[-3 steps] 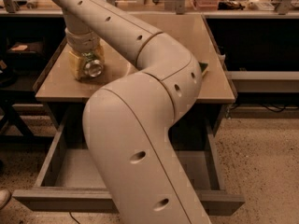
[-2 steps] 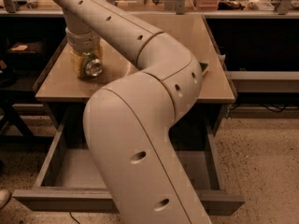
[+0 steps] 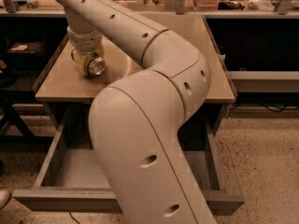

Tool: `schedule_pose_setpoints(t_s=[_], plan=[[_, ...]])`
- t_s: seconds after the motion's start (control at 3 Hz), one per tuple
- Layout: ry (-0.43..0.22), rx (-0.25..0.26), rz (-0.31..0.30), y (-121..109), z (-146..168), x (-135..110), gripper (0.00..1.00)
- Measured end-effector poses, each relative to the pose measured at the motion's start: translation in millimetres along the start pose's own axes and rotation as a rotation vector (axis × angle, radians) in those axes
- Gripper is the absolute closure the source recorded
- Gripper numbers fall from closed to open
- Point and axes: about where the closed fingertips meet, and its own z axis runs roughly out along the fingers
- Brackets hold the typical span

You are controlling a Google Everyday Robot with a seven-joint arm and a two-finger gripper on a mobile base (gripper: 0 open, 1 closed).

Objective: Place green can into top drawer

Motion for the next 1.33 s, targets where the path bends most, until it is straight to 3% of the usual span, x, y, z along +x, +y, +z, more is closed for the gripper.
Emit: schedule_pose_setpoints(t_s=[0.33,0.67,1.0,1.33], plan=[[-0.040,0.013,-0.019,-0.5,-20.9,21.8,1.00],[-0.064,0.022,-0.021,1.8,-36.7,63.8,1.00],[-0.044,0.059,-0.050,12.5,-53.7,156.0,1.00],[-0.044,0.059,-0.050,12.5,-53.7,155.9,1.00]])
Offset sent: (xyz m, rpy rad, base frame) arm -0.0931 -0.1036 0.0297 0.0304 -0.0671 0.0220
